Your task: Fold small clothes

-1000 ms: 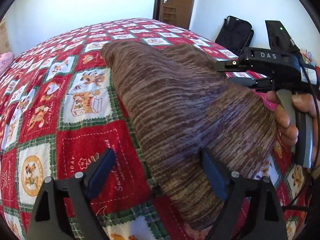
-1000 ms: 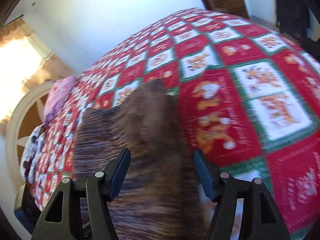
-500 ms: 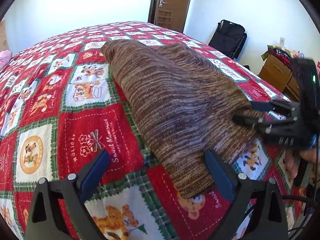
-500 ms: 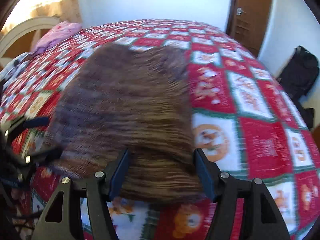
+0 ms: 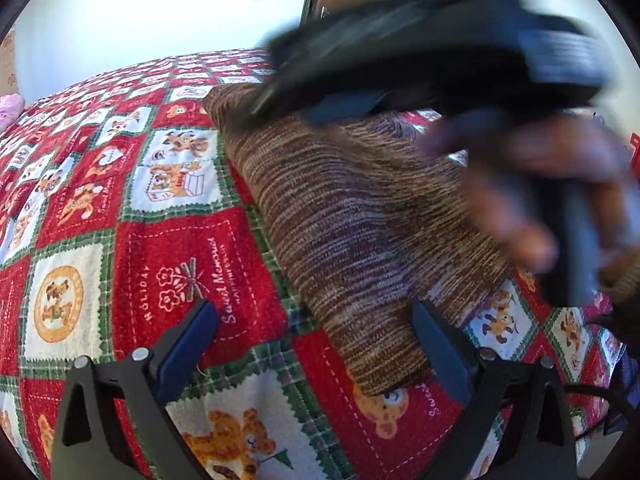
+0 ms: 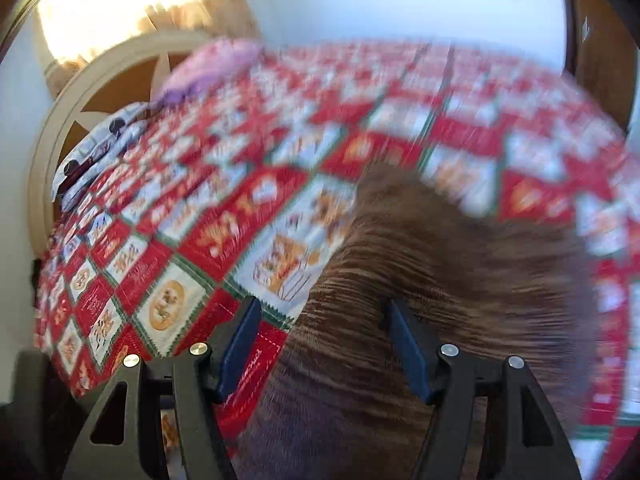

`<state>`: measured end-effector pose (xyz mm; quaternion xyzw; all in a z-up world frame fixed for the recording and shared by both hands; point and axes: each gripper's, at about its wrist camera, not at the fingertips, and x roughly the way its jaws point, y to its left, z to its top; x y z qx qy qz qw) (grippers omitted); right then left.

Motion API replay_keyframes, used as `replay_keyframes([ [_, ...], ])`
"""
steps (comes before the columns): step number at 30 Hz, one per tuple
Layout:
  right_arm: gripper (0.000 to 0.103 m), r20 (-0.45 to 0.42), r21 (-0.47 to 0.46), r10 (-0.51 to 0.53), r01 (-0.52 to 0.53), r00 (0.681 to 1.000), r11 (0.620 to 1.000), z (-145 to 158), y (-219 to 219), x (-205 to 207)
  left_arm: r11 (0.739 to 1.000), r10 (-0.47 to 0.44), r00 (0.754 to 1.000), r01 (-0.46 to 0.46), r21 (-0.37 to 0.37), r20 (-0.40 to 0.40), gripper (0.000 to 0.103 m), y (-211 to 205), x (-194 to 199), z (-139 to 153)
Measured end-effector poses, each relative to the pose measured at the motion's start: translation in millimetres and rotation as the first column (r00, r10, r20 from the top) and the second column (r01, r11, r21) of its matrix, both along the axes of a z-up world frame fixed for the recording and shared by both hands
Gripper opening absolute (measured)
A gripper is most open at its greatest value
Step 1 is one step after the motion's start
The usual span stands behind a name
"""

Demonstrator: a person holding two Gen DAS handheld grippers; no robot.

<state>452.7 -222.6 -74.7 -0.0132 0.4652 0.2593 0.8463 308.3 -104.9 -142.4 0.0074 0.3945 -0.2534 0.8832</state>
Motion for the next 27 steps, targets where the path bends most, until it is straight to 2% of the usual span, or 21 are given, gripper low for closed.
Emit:
replay_keyframes([
  [1, 0.068, -0.011, -0.001, 0.0, 0.0, 1.0, 1.0, -8, 1, 6, 1.0, 0.002, 1.0, -0.002, -0.012, -0.005, 0.101, 2, 0, 0],
  [2, 0.07, 0.015, -0.013, 0.011, -0.011, 1.0, 1.0, -11, 3, 5, 1.0, 0.003, 1.0, -0.003, -0.02, -0.011, 0.101, 3, 1, -1],
  [5, 0.07, 0.033, -0.035, 0.03, -0.029, 0.999, 0.999, -4, -2, -9, 0.999, -0.002, 1.0, 0.001, -0.044, -0.017, 0.102, 5, 2, -1],
  [9, 0.07, 0.104, -0.001, -0.059, 0.06, 0.993, 0.998, 22, -40, -46, 0.999, -0.002, 1.0, 0.001, -0.044, -0.009, 0.102, 3, 1, 0],
  [11, 0.07, 0.105, 0.026, -0.105, 0.103, 0.989, 0.994, 26, -69, -65, 0.999, 0.004, 1.0, -0.005, -0.047, -0.01, 0.102, 4, 0, 0],
  [13, 0.07, 0.067, 0.003, -0.18, 0.18, 0.981, 0.984, 12, -96, -77, 1.0, 0.011, 1.0, -0.012, -0.028, -0.013, 0.102, 1, 1, 0],
  [14, 0.067, 0.027, -0.044, -0.217, 0.218, 0.976, 0.975, -5, -111, -80, 1.0, 0.015, 1.0, -0.015, -0.009, -0.013, 0.102, -1, 3, 0],
  [16, 0.066, 0.077, -0.02, -0.205, 0.207, 0.976, 0.978, -9, -123, -90, 0.998, 0.014, 1.0, -0.014, 0.057, -0.006, 0.103, -11, 3, -1],
  [17, 0.066, 0.075, -0.01, -0.197, 0.199, 0.977, 0.98, -8, -126, -92, 0.997, 0.016, 1.0, -0.016, 0.078, -0.002, 0.103, -14, 3, 0],
  [20, 0.067, 0.063, 0.049, -0.202, 0.199, 0.977, 0.979, 9, -129, -89, 0.995, 0.032, 0.999, -0.031, 0.093, -0.008, 0.103, -14, 4, 0],
  [22, 0.067, 0.095, 0.047, -0.209, 0.205, 0.973, 0.978, 18, -130, -83, 0.995, 0.04, 0.999, -0.038, 0.089, -0.021, 0.103, -12, 4, 1],
  [27, 0.067, 0.083, 0.081, -0.257, 0.251, 0.963, 0.965, 23, -151, -44, 0.994, 0.052, 0.998, -0.048, 0.099, -0.038, 0.103, -14, 11, 2],
])
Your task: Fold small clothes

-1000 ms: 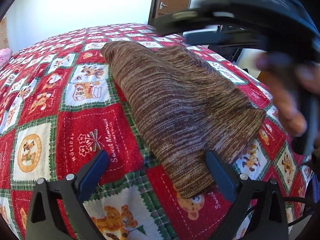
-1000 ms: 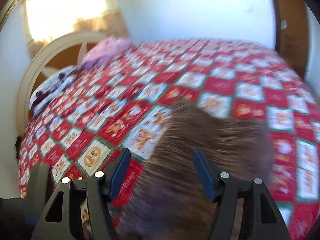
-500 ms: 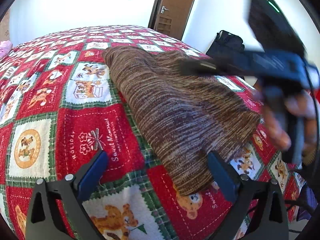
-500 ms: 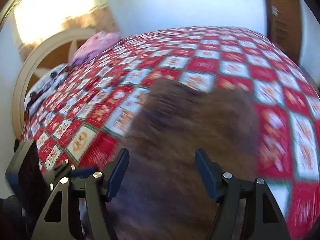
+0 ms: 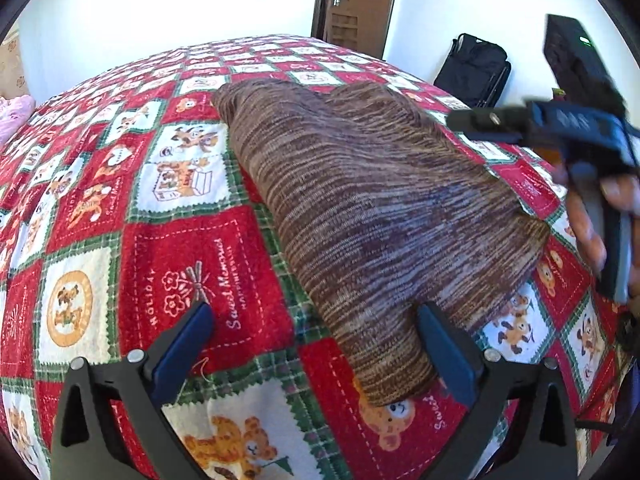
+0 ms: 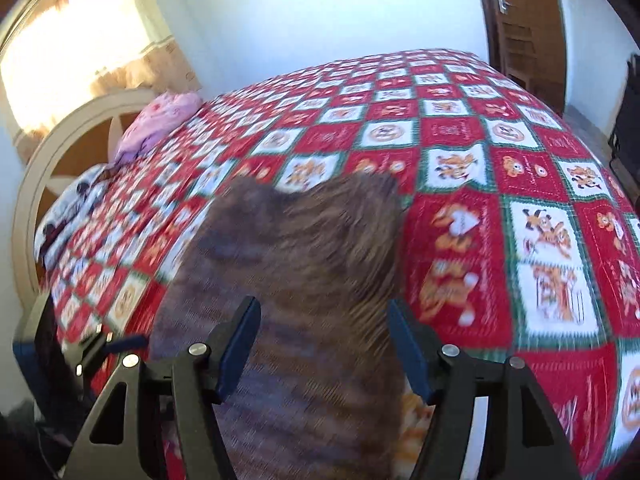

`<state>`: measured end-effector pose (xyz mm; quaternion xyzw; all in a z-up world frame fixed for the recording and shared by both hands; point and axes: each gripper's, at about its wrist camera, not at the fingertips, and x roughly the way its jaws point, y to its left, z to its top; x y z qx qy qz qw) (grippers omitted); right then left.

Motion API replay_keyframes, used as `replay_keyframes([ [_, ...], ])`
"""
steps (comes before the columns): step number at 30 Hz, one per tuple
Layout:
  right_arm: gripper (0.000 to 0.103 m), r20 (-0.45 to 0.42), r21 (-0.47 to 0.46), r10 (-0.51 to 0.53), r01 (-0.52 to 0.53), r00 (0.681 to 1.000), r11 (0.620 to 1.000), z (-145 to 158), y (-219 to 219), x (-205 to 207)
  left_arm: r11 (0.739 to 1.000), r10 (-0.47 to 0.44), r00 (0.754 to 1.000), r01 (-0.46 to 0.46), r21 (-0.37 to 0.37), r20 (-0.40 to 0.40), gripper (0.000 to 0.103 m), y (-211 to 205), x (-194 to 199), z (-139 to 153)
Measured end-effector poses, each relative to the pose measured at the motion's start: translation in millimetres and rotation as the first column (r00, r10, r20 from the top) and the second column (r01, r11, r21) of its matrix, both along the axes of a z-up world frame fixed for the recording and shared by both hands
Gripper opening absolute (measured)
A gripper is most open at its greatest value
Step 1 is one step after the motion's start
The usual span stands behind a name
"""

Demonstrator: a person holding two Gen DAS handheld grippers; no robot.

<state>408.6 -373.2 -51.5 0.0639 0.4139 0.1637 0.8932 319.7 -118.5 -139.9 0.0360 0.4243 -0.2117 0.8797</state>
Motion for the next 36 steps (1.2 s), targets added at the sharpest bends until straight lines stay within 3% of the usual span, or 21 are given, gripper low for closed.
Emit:
replay_keyframes([
  [8, 0.067, -0.081, 0.109, -0.073, 0.082, 0.994, 0.991, -29, -35, 62, 1.0, 0.012, 1.0, -0.012, -0.012, -0.02, 0.103, -3, 18, -3],
  [20, 0.065, -0.075, 0.168, -0.01, 0.023, 0.997, 0.986, -42, -32, 94, 0.999, 0.005, 1.0, -0.006, -0.034, -0.025, 0.103, -8, 25, -5],
  [22, 0.065, -0.085, 0.228, -0.01, 0.029, 0.996, 0.973, -43, -40, 95, 0.999, 0.002, 1.0, -0.003, -0.046, -0.027, 0.103, -6, 25, -5],
  [24, 0.065, -0.114, 0.38, 0.009, 0.036, 0.993, 0.924, -46, -56, 96, 0.998, -0.001, 1.0, 0.0, -0.061, -0.028, 0.103, -4, 26, -5],
  [26, 0.065, -0.129, 0.445, -0.014, 0.07, 0.992, 0.893, -47, -68, 97, 0.996, 0.001, 0.999, -0.004, -0.085, -0.035, 0.103, -2, 28, -5],
  [29, 0.065, -0.124, 0.43, -0.053, 0.102, 0.991, 0.897, -45, -76, 99, 0.994, 0.006, 0.999, -0.01, -0.106, -0.038, 0.103, 1, 30, -5],
  [36, 0.061, -0.143, 0.344, 0.055, -0.002, 0.988, 0.939, -53, -23, 109, 0.991, 0.005, 0.999, -0.011, -0.131, -0.042, 0.1, -1, 32, -4],
])
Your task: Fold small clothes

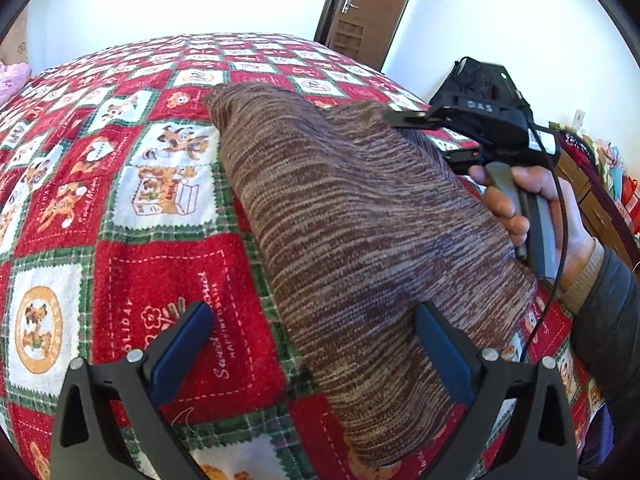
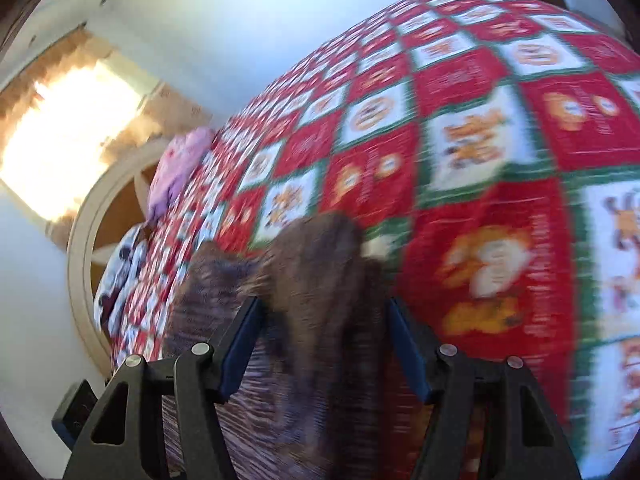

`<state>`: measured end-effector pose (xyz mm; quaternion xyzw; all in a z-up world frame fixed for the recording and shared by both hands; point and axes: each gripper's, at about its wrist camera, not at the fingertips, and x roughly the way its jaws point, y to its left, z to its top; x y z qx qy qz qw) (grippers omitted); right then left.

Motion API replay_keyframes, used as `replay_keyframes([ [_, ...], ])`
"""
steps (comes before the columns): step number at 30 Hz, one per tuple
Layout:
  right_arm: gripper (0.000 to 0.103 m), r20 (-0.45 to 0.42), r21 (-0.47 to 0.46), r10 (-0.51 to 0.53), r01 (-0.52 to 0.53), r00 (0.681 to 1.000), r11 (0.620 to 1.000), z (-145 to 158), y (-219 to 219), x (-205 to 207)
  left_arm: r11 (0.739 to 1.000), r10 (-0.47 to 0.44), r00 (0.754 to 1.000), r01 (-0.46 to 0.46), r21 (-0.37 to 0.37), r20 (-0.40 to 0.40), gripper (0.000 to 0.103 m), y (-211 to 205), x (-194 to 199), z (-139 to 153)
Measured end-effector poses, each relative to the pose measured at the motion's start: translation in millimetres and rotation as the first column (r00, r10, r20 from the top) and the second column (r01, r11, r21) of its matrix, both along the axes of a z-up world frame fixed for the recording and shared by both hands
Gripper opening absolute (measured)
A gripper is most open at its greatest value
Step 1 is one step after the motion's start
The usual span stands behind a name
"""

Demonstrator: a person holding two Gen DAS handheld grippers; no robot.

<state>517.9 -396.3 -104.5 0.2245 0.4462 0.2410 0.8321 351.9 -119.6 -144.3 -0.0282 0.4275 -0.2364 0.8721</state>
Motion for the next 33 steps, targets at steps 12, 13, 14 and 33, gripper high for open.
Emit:
replay_keyframes([
  [12, 0.027, 0.07, 0.034, -0.004, 0.002, 0.998, 0.999, 26, 25, -29, 0.997, -0.04, 0.998, 0.044, -0.061, 0.056, 0.024, 9, -23, 21],
  [13, 0.027, 0.079, 0.038, 0.0, -0.003, 0.997, 0.999, 31, 29, -32, 0.997, -0.044, 0.997, 0.048, -0.059, 0.062, 0.024, 11, -27, 24],
  [14, 0.027, 0.086, 0.037, 0.006, -0.009, 0.996, 0.999, 35, 34, -35, 0.997, -0.047, 0.996, 0.051, -0.054, 0.07, 0.024, 12, -32, 26],
  [33, 0.027, 0.113, 0.12, 0.221, -0.234, 0.969, 0.965, 54, 193, -84, 0.989, 0.143, 0.975, -0.145, 0.002, 0.169, 0.023, 134, -131, 65],
])
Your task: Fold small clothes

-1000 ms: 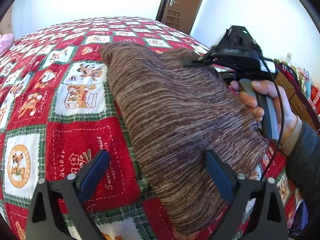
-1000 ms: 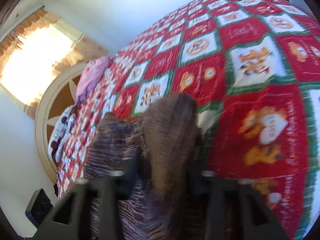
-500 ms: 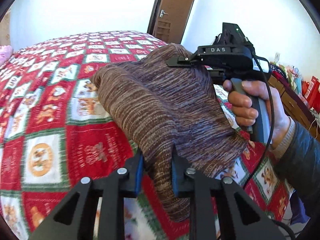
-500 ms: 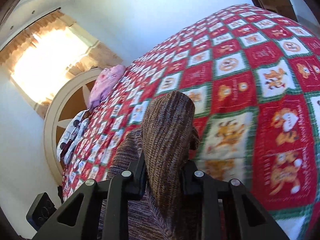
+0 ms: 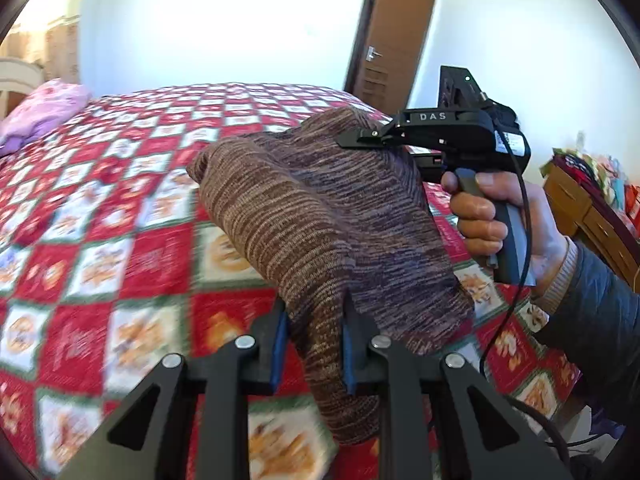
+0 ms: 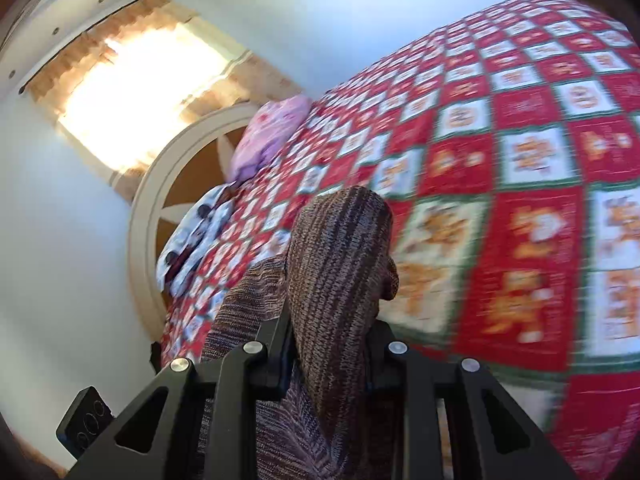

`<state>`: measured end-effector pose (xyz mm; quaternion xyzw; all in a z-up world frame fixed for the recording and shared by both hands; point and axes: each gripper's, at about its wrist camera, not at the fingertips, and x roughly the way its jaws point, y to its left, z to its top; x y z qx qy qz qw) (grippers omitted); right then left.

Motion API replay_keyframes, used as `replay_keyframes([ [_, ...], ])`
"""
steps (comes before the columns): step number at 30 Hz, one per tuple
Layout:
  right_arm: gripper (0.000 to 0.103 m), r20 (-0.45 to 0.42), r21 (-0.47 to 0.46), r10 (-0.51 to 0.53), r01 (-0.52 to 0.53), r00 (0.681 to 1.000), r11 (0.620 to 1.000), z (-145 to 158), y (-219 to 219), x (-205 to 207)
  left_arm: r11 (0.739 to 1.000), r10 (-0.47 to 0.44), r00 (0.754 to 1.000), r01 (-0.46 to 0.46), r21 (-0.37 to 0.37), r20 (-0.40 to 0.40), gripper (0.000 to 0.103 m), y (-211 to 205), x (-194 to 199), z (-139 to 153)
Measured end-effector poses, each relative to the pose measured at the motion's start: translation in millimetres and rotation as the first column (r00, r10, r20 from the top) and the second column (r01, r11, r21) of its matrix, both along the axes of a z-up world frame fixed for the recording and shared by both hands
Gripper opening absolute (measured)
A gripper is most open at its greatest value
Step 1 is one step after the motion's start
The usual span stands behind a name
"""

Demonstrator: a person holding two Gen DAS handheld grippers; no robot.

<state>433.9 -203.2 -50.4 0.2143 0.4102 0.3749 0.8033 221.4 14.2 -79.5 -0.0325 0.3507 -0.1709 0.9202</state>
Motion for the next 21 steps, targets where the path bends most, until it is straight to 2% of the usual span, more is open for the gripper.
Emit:
replay_keyframes([
  [5, 0.027, -0.006, 0.016, 0.076, -0.076, 0.997, 0.997, -1, 55, -10, 0.997, 0.078, 0.997, -0.079, 0.016, 0.021, 0.023, 40, -24, 6],
  [14, 0.027, -0.011, -0.019, 0.196, -0.196, 0.981, 0.98, -6, 155, -28, 0.979, 0.196, 0.98, -0.198, 0.05, 0.04, 0.023, 90, -62, 8],
  [17, 0.027, -0.021, -0.03, 0.217, -0.218, 0.976, 0.976, -11, 177, -31, 0.972, 0.221, 0.974, -0.225, 0.071, 0.057, 0.023, 104, -73, 5],
  [21, 0.027, -0.032, -0.052, 0.246, -0.247, 0.969, 0.967, -19, 208, -37, 0.964, 0.255, 0.966, -0.258, 0.07, 0.04, 0.023, 126, -80, -3],
])
